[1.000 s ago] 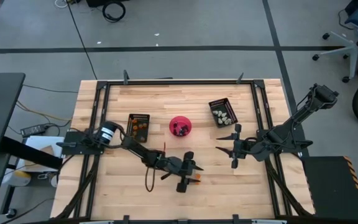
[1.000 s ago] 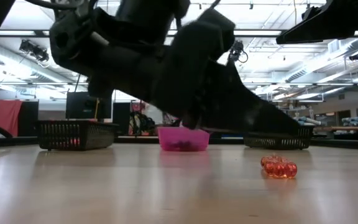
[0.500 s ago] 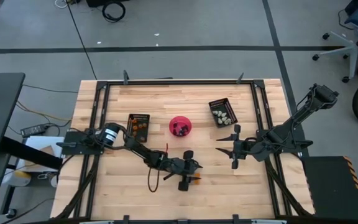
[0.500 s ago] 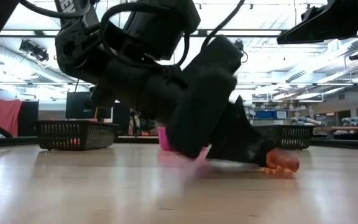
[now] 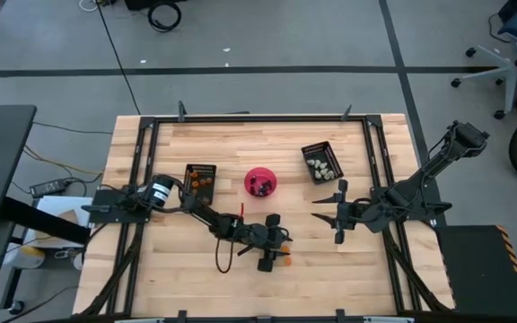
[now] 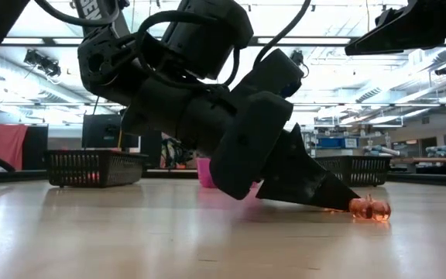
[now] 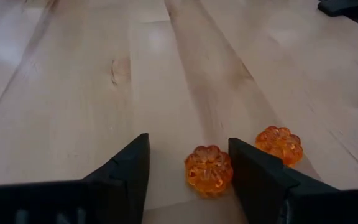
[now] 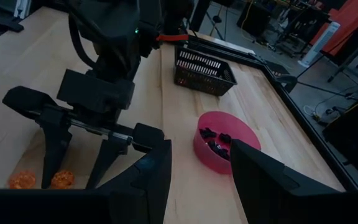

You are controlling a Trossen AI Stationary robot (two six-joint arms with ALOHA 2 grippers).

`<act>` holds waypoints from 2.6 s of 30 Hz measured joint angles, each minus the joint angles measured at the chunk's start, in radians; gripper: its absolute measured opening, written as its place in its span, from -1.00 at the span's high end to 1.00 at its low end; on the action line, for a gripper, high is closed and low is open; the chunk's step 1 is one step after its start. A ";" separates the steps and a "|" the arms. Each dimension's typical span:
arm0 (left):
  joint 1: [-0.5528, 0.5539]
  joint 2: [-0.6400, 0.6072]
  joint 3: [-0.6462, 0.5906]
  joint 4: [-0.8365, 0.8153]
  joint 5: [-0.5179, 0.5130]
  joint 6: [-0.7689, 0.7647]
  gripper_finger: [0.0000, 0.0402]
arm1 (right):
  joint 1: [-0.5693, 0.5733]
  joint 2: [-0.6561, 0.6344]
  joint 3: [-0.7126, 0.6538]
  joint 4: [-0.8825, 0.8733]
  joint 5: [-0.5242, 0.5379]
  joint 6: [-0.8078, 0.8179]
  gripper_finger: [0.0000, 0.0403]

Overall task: Sort Halloween decoration
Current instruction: Put the top orange pumpkin toy into the left black bin, then put the orange pumpkin toy into the left black bin

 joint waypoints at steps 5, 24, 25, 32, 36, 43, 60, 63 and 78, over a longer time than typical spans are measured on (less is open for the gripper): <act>0.000 -0.003 0.003 -0.032 0.005 0.012 0.05 | 0.000 0.000 0.000 0.000 0.000 0.004 0.17; 0.000 -0.004 0.003 -0.098 0.004 0.024 0.82 | 0.000 0.000 0.000 0.000 -0.001 0.005 0.17; 0.000 -0.007 0.003 -0.098 0.004 0.026 0.82 | 0.001 0.000 0.000 0.000 -0.002 0.005 0.17; -0.009 -0.026 -0.002 -0.105 -0.005 0.084 0.82 | 0.001 0.000 0.000 -0.001 -0.002 0.005 0.17; -0.020 -0.060 -0.003 -0.174 -0.055 0.124 0.82 | 0.001 0.000 0.000 -0.002 -0.002 0.005 0.17; -0.039 -0.139 -0.004 -0.377 -0.120 0.122 0.82 | 0.001 0.000 0.000 -0.006 -0.002 0.009 0.17; -0.079 -0.330 -0.005 -0.815 -0.215 0.016 0.88 | 0.002 0.000 0.000 -0.007 -0.002 0.016 0.17; -0.079 -0.339 -0.005 -0.822 -0.214 0.016 0.91 | 0.002 0.000 0.000 -0.007 -0.002 0.016 0.17; -0.072 -0.340 -0.003 -0.955 -0.214 -0.034 0.93 | 0.002 0.000 0.000 -0.008 -0.003 0.019 0.17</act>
